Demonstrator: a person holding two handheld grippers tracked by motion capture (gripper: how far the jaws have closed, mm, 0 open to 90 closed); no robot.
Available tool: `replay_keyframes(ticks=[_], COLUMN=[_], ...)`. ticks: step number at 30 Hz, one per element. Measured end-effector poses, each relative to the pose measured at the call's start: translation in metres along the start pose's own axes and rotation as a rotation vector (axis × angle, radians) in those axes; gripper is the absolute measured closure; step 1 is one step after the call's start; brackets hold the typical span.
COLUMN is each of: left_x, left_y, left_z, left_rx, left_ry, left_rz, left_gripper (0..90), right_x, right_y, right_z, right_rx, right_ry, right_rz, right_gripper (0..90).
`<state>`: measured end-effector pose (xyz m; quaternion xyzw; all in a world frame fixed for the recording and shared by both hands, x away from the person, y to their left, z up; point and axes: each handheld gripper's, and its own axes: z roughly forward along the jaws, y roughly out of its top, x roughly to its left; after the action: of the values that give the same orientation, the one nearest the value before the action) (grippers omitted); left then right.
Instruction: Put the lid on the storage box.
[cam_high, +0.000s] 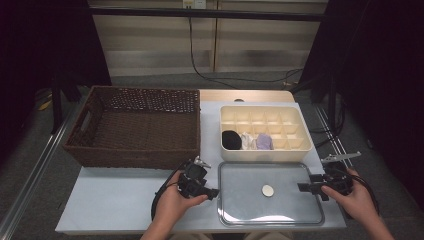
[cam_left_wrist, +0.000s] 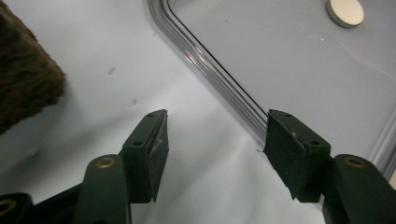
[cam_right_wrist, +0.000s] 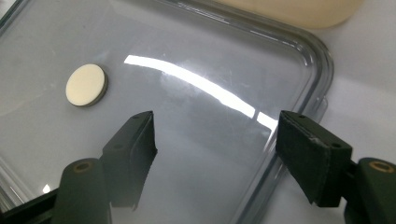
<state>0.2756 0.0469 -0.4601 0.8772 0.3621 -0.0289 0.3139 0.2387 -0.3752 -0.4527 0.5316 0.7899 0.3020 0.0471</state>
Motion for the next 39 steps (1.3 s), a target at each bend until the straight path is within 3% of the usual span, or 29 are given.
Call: replay_keyframes(ticks=[4,13,23,39], left_x=[-0.001,-0.002,-0.005,-0.007], left_y=[0.002,0.005,0.009,0.011], left_z=[0.001,0.005,0.008,0.009], left_rx=[0.007,0.019,0.037,0.06], left_ry=[-0.016,-0.027,-0.038,-0.061], left_rz=[-0.022,-0.025,-0.065,-0.11], left_gripper=[41.3,41.5,43.4,47.0], right_x=[-0.003,-0.007,-0.01,-0.01], right_y=[-0.003,-0.009,-0.011,-0.014], right_z=[-0.002,-0.003,-0.005,-0.007], right_rx=[0.009,0.022,0.04,0.049], right_ry=[-0.004,-0.018,-0.011,0.002], right_rz=[0.034,0.057,0.101,0.152], right_gripper=[30.6,32.8,38.8,39.0])
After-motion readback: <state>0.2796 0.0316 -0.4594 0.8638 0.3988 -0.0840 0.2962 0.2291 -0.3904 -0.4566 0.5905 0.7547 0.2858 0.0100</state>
